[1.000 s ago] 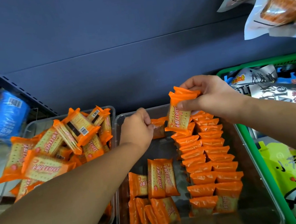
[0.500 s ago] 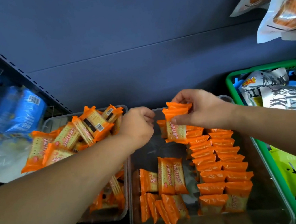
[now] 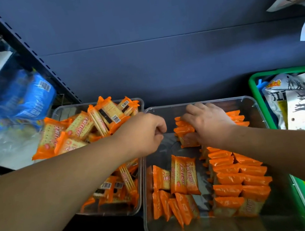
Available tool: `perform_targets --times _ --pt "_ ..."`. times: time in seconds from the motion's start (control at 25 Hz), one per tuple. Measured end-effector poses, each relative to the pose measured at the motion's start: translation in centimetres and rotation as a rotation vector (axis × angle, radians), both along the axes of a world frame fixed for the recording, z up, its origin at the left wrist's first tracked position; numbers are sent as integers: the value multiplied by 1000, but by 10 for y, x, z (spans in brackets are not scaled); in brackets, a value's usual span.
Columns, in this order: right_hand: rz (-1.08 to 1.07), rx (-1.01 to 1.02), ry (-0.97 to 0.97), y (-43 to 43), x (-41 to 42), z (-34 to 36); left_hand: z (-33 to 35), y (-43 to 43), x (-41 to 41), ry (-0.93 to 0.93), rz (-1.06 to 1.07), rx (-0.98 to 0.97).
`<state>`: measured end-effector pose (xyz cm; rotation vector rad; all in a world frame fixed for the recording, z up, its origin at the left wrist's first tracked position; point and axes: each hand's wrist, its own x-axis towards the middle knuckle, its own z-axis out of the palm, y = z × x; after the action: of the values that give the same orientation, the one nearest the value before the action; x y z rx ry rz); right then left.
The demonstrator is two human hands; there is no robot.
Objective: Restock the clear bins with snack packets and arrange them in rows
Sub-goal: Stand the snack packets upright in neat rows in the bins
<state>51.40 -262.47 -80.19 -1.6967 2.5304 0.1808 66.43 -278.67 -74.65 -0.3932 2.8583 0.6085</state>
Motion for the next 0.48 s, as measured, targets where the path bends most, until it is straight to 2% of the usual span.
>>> perform_targets --times 0.28,0.48 --pt "17 29 -6 2 -7 -1 -13 4 -8 -76 -110 -44" --pt "-57 -61 -215 10 -15 8 -27 27 -13 -180 -146 -93"
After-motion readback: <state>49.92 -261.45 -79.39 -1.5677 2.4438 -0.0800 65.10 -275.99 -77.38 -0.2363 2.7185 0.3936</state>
